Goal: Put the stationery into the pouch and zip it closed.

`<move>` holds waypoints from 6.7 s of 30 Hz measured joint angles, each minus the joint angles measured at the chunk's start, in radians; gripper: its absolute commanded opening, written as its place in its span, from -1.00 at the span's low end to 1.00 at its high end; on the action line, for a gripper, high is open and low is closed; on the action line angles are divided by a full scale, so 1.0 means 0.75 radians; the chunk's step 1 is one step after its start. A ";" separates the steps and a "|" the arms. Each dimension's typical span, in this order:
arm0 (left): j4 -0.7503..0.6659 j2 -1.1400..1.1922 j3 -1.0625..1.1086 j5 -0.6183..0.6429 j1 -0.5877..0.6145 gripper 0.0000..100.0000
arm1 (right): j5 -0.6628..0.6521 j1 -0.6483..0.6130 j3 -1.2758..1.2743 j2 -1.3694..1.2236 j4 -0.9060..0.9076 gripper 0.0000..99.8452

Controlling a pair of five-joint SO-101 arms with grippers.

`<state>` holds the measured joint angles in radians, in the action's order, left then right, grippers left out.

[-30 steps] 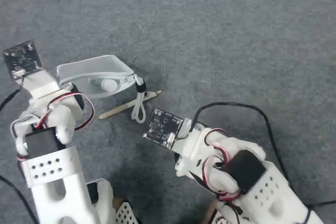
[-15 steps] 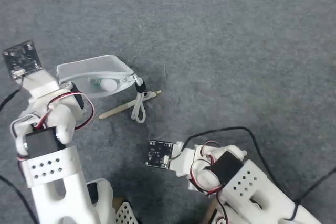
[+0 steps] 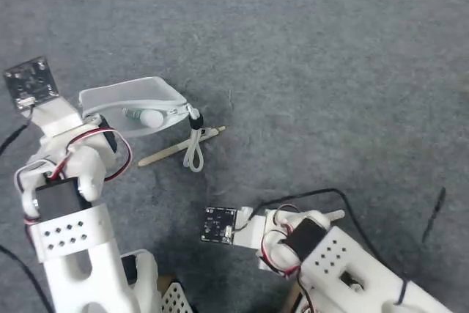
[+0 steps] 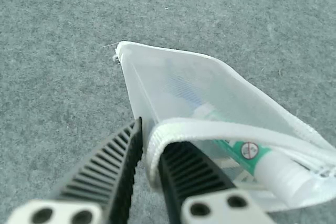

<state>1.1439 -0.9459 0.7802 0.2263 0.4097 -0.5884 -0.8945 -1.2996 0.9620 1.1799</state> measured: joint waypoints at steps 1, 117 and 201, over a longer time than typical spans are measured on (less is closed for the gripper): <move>0.000 0.000 0.000 0.000 0.000 -0.98 | 0.002 0.000 0.000 -0.041 -0.035 -0.64; 0.000 0.000 0.023 0.000 0.002 -0.98 | 0.957 0.123 0.274 0.205 -1.980 -0.99; 0.190 0.002 -0.117 -0.090 -0.360 -0.98 | 0.634 0.143 0.092 -0.859 -2.964 -0.99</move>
<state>1.2866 -0.9444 0.6928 0.1588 0.1396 -0.1128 -0.7871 -1.2306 0.3176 -1.0434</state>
